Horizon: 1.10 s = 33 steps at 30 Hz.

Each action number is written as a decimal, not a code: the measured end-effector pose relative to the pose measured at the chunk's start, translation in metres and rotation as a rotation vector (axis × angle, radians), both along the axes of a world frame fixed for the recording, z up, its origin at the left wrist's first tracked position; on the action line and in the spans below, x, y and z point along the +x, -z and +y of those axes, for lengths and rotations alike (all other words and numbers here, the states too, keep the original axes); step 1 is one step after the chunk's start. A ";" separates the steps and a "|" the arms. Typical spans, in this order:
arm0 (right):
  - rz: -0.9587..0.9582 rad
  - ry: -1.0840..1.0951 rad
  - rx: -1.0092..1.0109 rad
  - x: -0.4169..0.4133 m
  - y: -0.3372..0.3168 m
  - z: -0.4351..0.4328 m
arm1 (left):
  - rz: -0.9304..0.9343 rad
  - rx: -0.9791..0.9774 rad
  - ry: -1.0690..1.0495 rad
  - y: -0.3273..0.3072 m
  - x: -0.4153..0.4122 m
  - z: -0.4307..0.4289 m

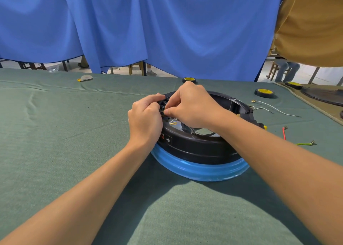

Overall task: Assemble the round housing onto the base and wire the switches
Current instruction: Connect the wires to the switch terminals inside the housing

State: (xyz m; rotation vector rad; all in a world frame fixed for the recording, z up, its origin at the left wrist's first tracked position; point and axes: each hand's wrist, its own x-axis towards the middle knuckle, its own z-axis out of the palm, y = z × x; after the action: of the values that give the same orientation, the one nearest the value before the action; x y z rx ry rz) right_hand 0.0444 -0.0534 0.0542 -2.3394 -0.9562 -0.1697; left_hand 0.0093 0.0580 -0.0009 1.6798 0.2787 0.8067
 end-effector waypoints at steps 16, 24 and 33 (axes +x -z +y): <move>0.027 0.006 -0.007 0.005 -0.001 0.006 | 0.025 0.010 0.004 -0.005 -0.005 -0.002; -0.110 -0.008 -0.085 0.005 -0.008 -0.017 | 0.040 0.060 -0.023 -0.004 -0.002 0.001; -0.167 0.466 0.033 0.061 -0.006 -0.120 | 0.112 0.563 0.218 -0.024 -0.017 -0.001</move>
State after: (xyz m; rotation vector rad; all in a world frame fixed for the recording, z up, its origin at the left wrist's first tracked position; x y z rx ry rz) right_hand 0.1054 -0.1736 0.0599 -2.5113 -0.4589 -0.5681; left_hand -0.0076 0.0565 0.0233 2.2415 -0.0683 0.6609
